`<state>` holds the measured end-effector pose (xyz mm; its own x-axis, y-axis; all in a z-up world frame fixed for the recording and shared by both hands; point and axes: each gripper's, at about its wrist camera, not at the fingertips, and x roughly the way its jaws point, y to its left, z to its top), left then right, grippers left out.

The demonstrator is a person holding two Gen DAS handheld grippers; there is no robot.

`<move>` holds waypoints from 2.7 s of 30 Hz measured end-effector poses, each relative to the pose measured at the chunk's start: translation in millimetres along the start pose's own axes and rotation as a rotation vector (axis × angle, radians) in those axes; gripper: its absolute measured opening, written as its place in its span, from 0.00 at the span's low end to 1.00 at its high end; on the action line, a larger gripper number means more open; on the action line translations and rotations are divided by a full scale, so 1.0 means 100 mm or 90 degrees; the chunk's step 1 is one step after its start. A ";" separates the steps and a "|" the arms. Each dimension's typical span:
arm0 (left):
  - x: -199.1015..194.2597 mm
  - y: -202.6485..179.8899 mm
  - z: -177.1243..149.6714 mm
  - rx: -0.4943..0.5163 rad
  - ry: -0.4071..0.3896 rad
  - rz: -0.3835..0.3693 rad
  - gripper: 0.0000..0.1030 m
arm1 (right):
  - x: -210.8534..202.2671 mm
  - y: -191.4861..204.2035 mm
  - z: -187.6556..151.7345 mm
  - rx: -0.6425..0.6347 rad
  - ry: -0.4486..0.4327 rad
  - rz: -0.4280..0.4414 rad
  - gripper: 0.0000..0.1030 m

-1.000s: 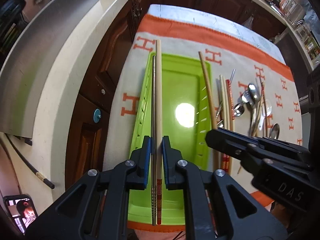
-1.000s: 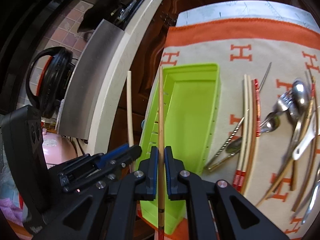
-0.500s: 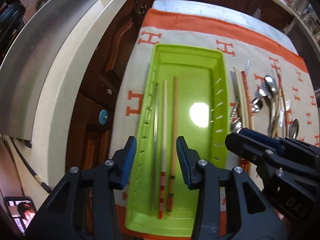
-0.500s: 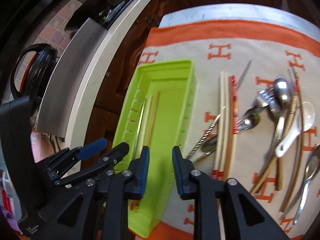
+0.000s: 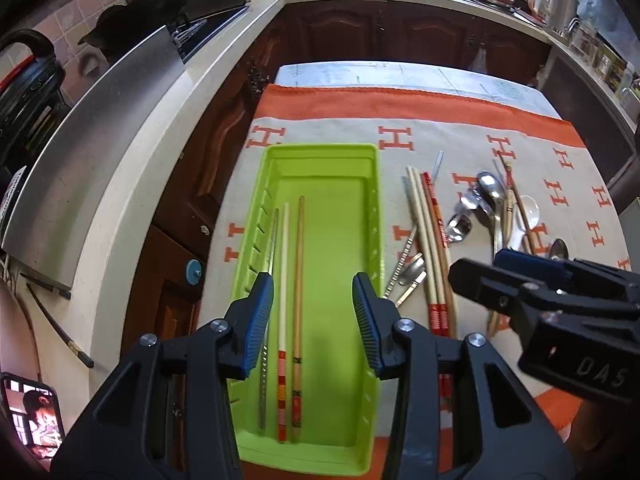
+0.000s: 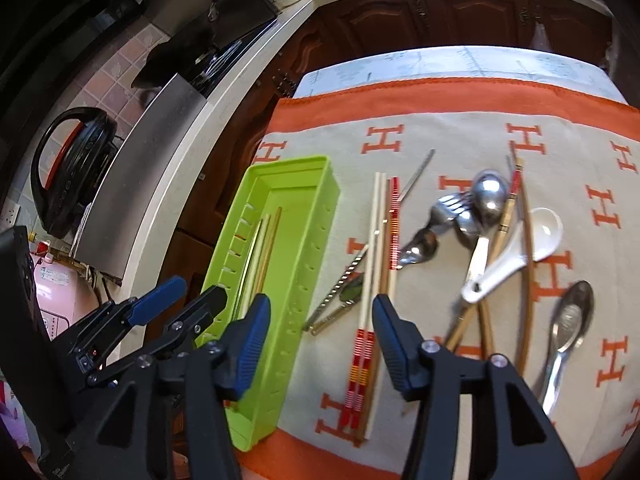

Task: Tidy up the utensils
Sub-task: 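Move both open tools back over the utensil pile, then grasp red-striped chopsticks with the left tool while the right tool grasps a brown chopstick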

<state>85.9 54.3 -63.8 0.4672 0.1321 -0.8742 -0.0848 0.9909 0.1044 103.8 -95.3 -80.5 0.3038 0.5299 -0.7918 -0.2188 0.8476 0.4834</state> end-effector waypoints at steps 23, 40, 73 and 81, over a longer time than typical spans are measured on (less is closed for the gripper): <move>-0.28 -0.33 -0.16 -0.068 0.016 -0.173 0.49 | -0.80 -0.59 -0.19 0.025 -0.096 0.010 0.45; 0.42 -0.89 -0.18 -0.016 0.089 -0.160 0.34 | -0.16 -1.36 -0.16 0.072 0.008 -0.059 0.15; 1.03 -0.83 -0.07 -0.056 0.197 -0.135 0.03 | 0.16 -1.52 -0.09 0.035 0.027 -0.015 0.06; 1.04 -0.91 -0.07 -0.041 0.198 -0.149 0.03 | 0.14 -1.49 -0.11 0.034 0.025 -0.014 0.06</move>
<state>135.6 -22.7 -167.4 0.1923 -0.1212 -0.9738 -0.0676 0.9883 -0.1364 130.0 -214.7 -167.6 0.2714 0.5109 -0.8156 -0.1618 0.8596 0.4846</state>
